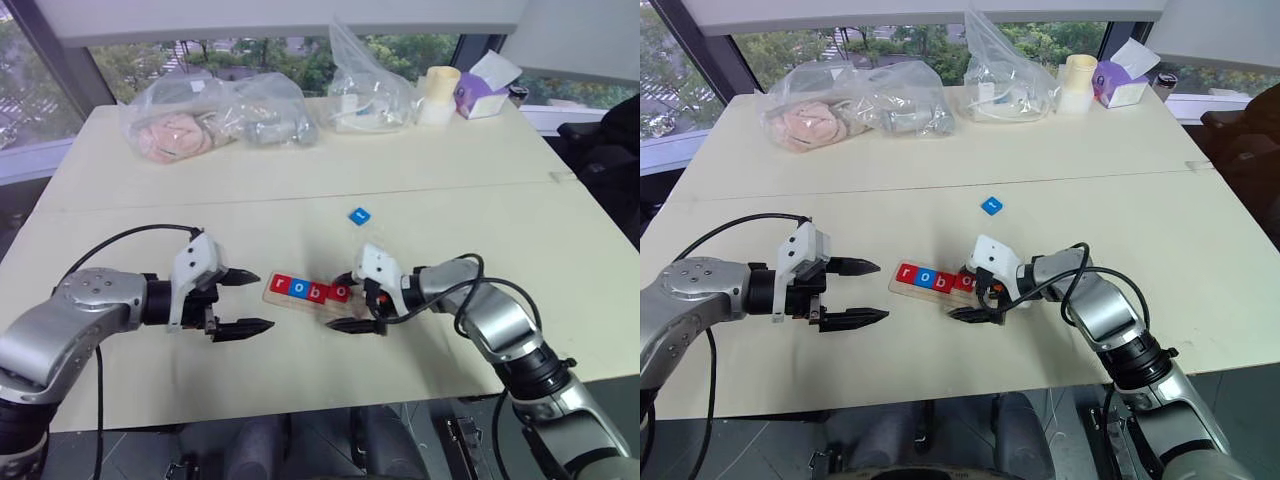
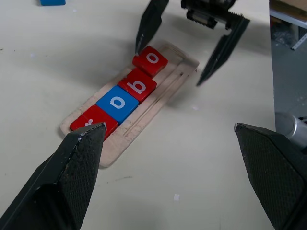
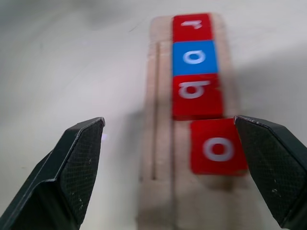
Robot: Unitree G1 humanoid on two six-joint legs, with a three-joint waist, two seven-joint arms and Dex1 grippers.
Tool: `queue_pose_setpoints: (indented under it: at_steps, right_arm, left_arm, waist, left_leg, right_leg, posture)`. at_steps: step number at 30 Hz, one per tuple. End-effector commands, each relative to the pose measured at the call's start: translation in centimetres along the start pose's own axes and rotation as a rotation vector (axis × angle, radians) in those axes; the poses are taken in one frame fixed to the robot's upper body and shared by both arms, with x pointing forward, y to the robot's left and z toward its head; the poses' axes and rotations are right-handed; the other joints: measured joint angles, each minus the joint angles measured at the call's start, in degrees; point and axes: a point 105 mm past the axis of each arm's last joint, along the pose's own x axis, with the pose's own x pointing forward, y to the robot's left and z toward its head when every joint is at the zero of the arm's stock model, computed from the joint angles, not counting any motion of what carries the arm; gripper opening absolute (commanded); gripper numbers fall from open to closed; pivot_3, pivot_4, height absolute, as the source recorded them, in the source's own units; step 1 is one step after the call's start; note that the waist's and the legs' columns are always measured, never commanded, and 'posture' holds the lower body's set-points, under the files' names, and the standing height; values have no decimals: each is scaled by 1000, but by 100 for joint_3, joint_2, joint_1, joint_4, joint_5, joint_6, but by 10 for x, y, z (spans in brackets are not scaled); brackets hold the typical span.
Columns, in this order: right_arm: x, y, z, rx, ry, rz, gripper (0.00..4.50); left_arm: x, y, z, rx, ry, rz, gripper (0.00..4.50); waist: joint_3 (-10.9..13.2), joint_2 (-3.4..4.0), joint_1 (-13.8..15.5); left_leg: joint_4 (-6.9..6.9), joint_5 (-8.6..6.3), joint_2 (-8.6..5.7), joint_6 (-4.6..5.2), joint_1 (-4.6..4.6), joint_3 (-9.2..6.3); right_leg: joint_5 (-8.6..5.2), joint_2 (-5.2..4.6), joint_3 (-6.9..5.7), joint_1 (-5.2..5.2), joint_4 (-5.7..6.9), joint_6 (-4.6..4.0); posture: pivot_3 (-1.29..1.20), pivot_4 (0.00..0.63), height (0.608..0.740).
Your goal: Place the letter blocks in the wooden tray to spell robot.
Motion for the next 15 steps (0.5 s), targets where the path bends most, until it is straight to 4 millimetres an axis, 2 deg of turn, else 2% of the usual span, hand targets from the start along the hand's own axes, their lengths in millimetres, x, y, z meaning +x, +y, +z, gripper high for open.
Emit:
queue_pose_setpoints:
  at_steps: [1,5,9,15]
  right_arm:
    - [1,8,11,-21,-39,26,4431]
    - [0,7,17,-23,-59,16,4431]
    - [-7,-8,28,-25,-102,-57,4431]
    - [-9,-10,14,-6,-56,-63,4431]
  left_arm:
    - [0,-3,5,27,-9,-7,4500]
    - [0,-3,3,23,-8,-5,4500]
    - [1,-3,3,21,-12,0,4500]
    - [3,-3,3,23,-17,0,4500]
  waist:
    - [0,0,1]
    - [0,-1,0]
    - [0,0,-1]
    - [-1,-1,7]
  left_leg:
    - [0,0,0,0,0,0]
    - [0,0,0,0,0,0]
    - [0,0,0,0,0,0]
    - [0,0,0,0,0,0]
  right_leg:
    - [0,0,0,0,0,0]
    - [0,0,0,0,0,0]
    - [0,0,0,0,0,0]
    - [0,0,0,0,0,0]
  posture:
    - [0,150,740]
    - [0,150,740]
    - [0,150,740]
    - [0,150,740]
